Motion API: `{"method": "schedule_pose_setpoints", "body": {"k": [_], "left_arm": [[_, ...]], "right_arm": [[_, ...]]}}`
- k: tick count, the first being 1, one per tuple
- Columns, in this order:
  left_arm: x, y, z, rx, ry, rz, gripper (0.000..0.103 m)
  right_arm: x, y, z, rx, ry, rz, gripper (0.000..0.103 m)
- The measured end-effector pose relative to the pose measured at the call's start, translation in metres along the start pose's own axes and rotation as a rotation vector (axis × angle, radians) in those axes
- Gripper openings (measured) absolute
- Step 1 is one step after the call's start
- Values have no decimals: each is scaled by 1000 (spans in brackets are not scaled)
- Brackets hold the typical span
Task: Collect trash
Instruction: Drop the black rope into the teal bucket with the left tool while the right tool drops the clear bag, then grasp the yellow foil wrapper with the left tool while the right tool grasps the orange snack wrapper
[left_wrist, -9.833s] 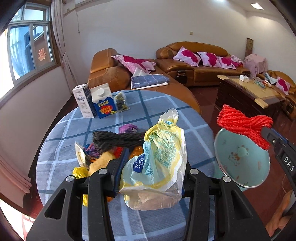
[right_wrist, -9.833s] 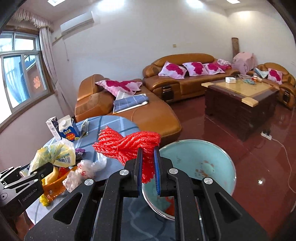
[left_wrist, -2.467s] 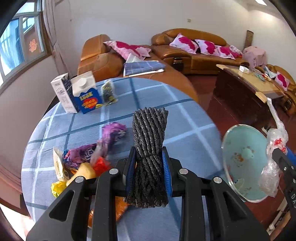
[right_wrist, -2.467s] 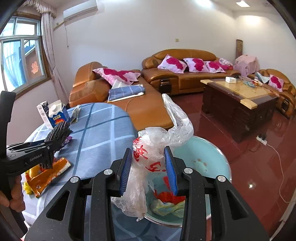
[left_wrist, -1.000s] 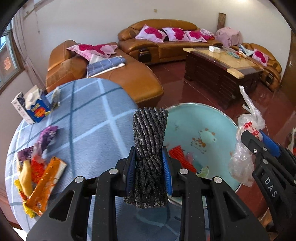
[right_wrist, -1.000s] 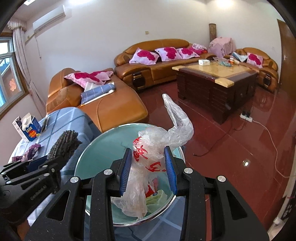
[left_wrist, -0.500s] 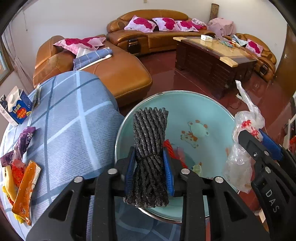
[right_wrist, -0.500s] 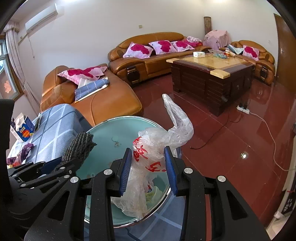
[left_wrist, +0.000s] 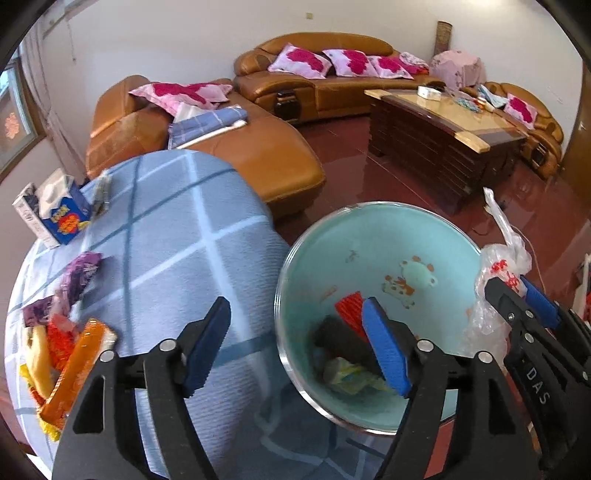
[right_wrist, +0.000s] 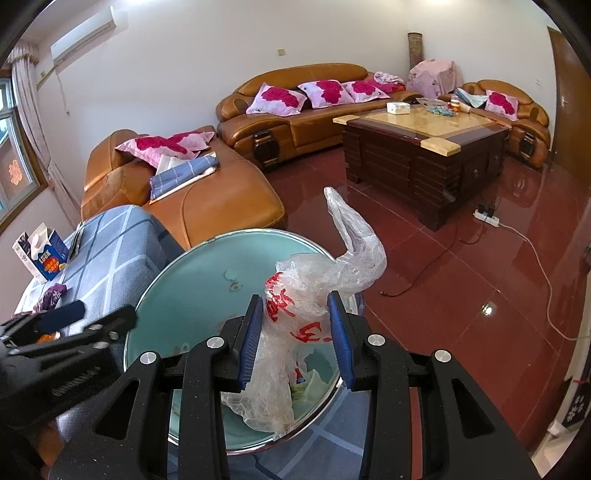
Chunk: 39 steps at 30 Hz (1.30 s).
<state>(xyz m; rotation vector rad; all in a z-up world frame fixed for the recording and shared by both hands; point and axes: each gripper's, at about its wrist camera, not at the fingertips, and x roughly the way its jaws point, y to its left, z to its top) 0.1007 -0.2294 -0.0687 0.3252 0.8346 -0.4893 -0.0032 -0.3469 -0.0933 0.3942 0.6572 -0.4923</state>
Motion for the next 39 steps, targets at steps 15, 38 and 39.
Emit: {"method": "schedule_pose_setpoints", "body": {"k": [15,38,39], "left_arm": [[-23,52,-13,-91,-12,111,73],[-58,161,-78,-236,2,221,74],[-60,169,-81,-247,1,234,74]], "right_arm": [[13,29,-11,-99,3,47,66],[-43,102,-31,-248,-145,151,94],[-44,107,-31,-258,-143,160,94]]}}
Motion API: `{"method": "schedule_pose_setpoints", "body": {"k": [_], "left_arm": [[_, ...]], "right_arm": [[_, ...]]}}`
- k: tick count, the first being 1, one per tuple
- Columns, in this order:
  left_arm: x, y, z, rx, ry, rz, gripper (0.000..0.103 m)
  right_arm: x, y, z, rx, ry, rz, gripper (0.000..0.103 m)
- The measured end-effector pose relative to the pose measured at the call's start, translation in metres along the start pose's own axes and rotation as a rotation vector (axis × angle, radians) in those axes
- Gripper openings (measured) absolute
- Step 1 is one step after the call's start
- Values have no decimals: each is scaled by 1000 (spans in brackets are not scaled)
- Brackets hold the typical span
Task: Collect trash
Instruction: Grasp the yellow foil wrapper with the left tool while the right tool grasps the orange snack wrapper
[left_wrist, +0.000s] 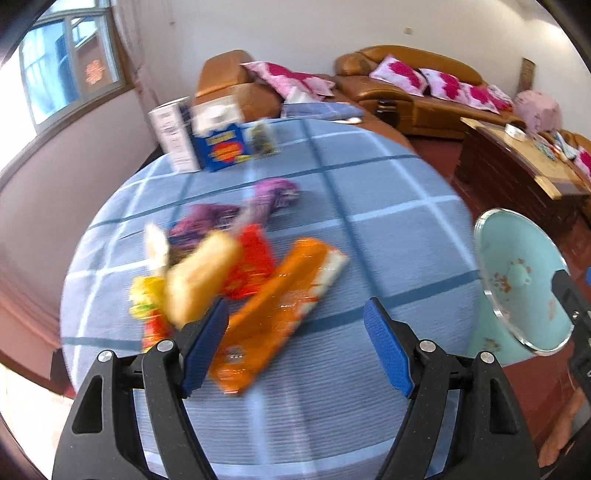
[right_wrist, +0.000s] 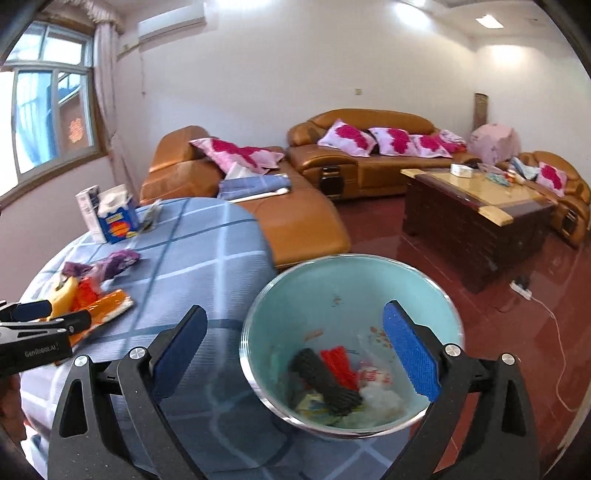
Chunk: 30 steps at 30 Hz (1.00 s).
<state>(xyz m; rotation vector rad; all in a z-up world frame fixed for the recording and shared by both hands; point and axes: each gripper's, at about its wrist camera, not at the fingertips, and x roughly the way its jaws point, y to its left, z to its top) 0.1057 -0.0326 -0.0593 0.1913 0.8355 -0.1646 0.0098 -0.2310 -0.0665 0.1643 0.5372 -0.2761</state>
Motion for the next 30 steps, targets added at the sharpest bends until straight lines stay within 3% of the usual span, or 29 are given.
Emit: {"method": "schedule_pose_setpoints", "body": {"k": [5,7,11,15,21,23,25,26,28,30], "left_arm": [[0,59,-10,-104,3,93,74],[0,82,-15,-145,3,134,74],[9,116,-24,-209,37,170,73],[18,134,-33,-265,74,119,69],[29,130,-30,-278,78,30,69],[37,128,-31,-265,84,45,69],[44,129,-34,-251,91,37,51],[45,131,-34,-256,87,21,49],[45,135,-33,-254,79,9,27],[42,143,-33,-257,70,8,26]], "right_arm": [[3,34,5,-51,25,62,91],[7,50,7,-62,50,94,83],[14,79,10,-95,86,149,77],[19,106,12,-129,105,172,75],[23,131,11,-149,145,211,75],[26,135,10,-141,168,224,75],[30,138,9,-134,189,232,73],[31,141,9,-132,199,235,73],[35,147,8,-127,217,241,71],[40,154,9,-115,243,258,70]]}}
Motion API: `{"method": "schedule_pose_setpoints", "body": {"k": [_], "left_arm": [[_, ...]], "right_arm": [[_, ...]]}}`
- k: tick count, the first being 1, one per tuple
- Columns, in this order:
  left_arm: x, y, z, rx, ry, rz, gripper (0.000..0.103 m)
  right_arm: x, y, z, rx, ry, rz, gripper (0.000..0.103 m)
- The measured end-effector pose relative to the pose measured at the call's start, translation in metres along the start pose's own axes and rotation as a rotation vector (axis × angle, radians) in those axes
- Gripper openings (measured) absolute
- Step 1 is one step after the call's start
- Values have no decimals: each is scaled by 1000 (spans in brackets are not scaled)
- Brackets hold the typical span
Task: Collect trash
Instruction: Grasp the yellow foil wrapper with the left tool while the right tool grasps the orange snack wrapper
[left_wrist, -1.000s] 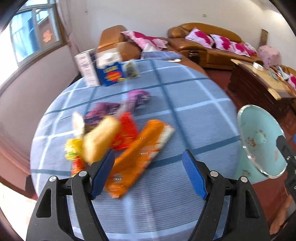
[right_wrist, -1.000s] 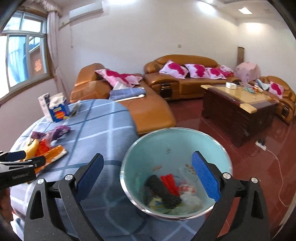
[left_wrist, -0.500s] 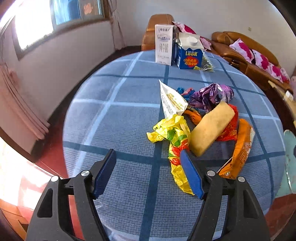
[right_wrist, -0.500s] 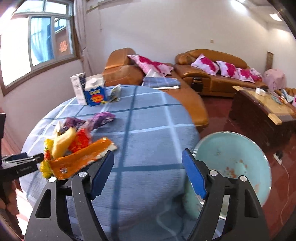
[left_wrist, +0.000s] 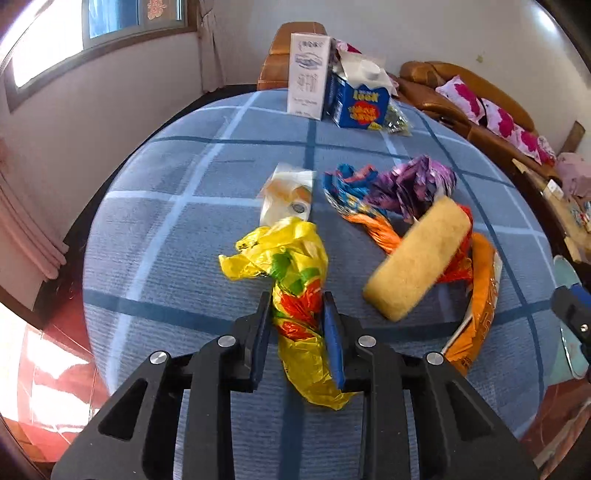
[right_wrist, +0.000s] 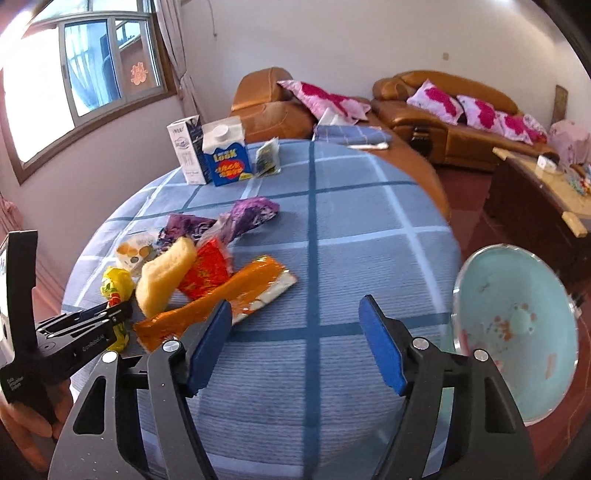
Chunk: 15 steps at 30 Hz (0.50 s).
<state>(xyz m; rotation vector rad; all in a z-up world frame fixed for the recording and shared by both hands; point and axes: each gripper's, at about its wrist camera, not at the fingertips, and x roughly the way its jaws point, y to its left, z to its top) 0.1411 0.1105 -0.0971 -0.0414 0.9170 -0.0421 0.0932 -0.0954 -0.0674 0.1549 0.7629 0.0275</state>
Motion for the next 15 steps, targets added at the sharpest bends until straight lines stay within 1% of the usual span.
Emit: {"method": "schedule_pose_setpoints", "body": {"k": [3,6,9,15], "left_arm": [[-5,13,3,2,-29,17,26],[-11,28,6,-19,-43,6,26],[-18,45,8,-47,-61,15,26],[-25,72,12,-96,-82,69,26]], "right_arm": [[9,11,4,15,32,33,67],[16,24,7,21,57,59,67],[27,39,10,31,92,95,67],[53,57,7,76,177,121,67]]}}
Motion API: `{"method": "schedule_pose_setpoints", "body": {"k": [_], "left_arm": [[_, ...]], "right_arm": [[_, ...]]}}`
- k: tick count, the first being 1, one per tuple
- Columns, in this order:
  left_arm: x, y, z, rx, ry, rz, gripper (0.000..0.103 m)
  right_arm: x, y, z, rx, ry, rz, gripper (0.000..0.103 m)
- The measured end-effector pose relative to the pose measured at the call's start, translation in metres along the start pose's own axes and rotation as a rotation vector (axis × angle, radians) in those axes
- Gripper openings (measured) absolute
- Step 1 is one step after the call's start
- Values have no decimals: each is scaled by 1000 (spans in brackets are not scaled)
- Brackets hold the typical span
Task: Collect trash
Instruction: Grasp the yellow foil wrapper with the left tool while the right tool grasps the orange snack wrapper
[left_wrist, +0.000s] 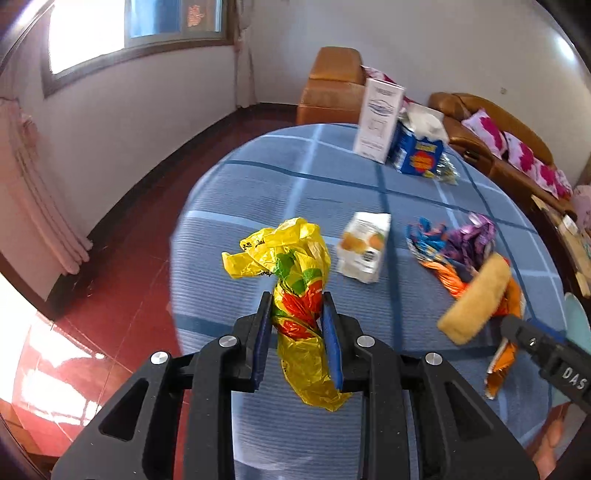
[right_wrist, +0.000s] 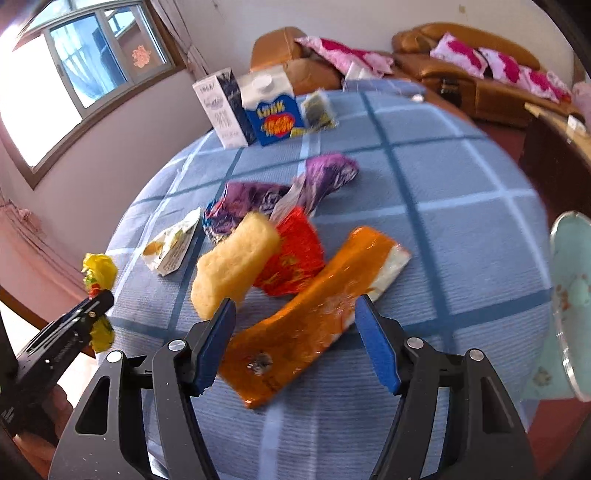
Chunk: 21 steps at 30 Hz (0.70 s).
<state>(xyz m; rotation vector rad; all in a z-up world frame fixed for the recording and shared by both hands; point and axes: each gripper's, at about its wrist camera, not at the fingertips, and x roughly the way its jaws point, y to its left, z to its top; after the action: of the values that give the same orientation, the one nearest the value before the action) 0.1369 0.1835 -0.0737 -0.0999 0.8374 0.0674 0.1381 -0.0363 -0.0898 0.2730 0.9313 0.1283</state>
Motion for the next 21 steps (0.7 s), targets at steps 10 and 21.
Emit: {"method": "schedule_pose_setpoints", "body": {"k": [10,21], "left_arm": [[1,8,0,-25,9,6,26],[-21,-22,-2,19,-33,-67,26]], "right_arm": [[3,-14,-13,21,95,54,27],[-60,-39,-20,-42,-106,-15,24]]}}
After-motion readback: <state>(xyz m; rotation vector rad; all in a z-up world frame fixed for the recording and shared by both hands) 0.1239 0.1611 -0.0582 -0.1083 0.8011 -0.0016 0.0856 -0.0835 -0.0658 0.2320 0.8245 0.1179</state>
